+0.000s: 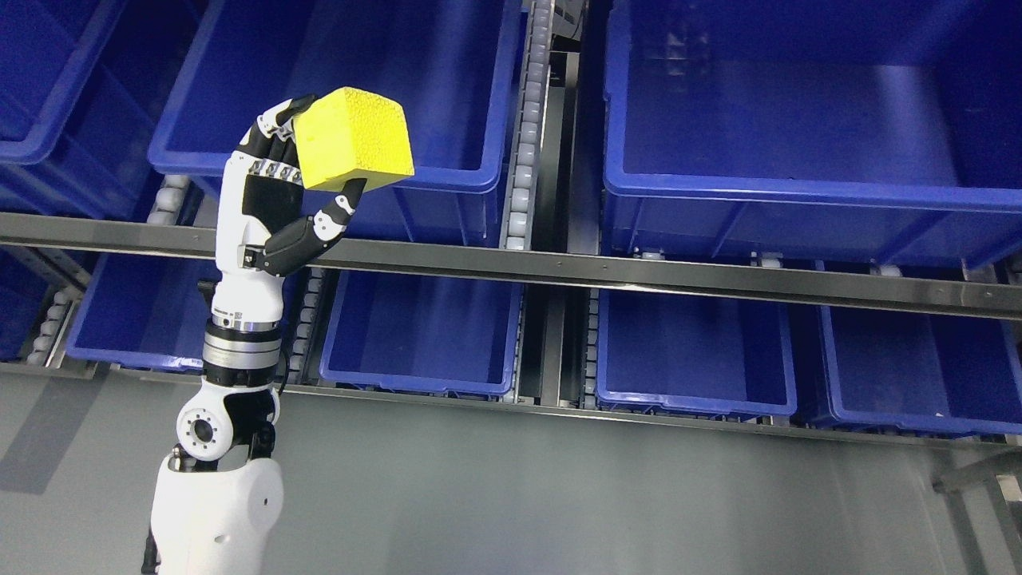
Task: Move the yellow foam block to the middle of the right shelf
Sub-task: 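Raise the held cube toward the blue bin on the middle shelf, then push the cube forward and open the left hand to drop it into the bin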
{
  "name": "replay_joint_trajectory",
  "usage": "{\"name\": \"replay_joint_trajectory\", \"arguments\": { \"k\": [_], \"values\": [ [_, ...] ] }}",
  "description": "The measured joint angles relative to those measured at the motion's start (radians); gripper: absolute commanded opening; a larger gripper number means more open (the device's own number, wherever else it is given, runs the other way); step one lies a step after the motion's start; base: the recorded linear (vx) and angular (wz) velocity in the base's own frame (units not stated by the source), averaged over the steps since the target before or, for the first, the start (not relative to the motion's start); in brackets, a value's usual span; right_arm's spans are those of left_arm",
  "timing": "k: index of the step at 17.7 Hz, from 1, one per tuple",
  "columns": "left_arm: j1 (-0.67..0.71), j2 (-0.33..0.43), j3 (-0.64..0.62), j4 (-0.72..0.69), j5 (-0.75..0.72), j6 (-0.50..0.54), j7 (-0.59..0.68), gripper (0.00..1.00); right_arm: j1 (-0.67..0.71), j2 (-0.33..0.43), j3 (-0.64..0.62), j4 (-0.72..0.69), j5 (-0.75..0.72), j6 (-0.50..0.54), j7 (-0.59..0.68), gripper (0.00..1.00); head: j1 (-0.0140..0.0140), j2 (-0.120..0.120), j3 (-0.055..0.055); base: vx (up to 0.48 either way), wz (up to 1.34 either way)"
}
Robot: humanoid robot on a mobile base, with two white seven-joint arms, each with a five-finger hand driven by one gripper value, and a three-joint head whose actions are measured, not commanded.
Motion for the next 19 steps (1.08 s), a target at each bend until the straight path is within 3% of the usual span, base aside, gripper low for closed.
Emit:
{"name": "replay_joint_trajectory", "arguments": {
  "k": [5,7,10,15,16,18,19],
  "values": [
    [-0.045,0.000,-0.015,-0.020,0.000,-0.005,0.000,0.43,0.000,0.000,0.000,0.000,-0.012,0.000,0.000,1.00,0.0000,0.000,0.000,0.060,-0.17],
    [-0.085,0.000,-0.024,-0.030,0.000,0.058,0.004,0.43,0.000,0.000,0.000,0.000,-0.014,0.000,0.000,1.00,0.0000,0.000,0.000,0.027,-0.01],
    [-0.164,0.000,-0.033,-0.043,-0.003,0.227,0.035,0.43,0.000,0.000,0.000,0.000,-0.016,0.000,0.000,1.00,0.0000,0.000,0.000,0.006,0.00],
    [-0.321,0.000,-0.048,-0.050,-0.061,0.652,0.303,0.43,0.000,0.000,0.000,0.000,-0.017,0.000,0.000,1.00,0.0000,0.000,0.000,-0.005,-0.01],
    [-0.343,0.000,-0.052,-0.049,-0.070,0.729,0.358,0.52,0.000,0.000,0.000,0.000,-0.018,0.000,0.000,1.00,0.0000,0.000,0.000,0.000,0.00],
    [-0.396,0.000,-0.063,-0.042,-0.087,0.870,0.440,0.99,0.000,0.000,0.000,0.000,-0.018,0.000,0.000,1.00,0.0000,0.000,0.000,0.000,0.00],
    [-0.417,0.000,-0.068,-0.035,-0.092,0.920,0.460,1.00,0.000,0.000,0.000,0.000,-0.018,0.000,0.000,1.00,0.0000,0.000,0.000,0.000,0.00]
  ]
}}
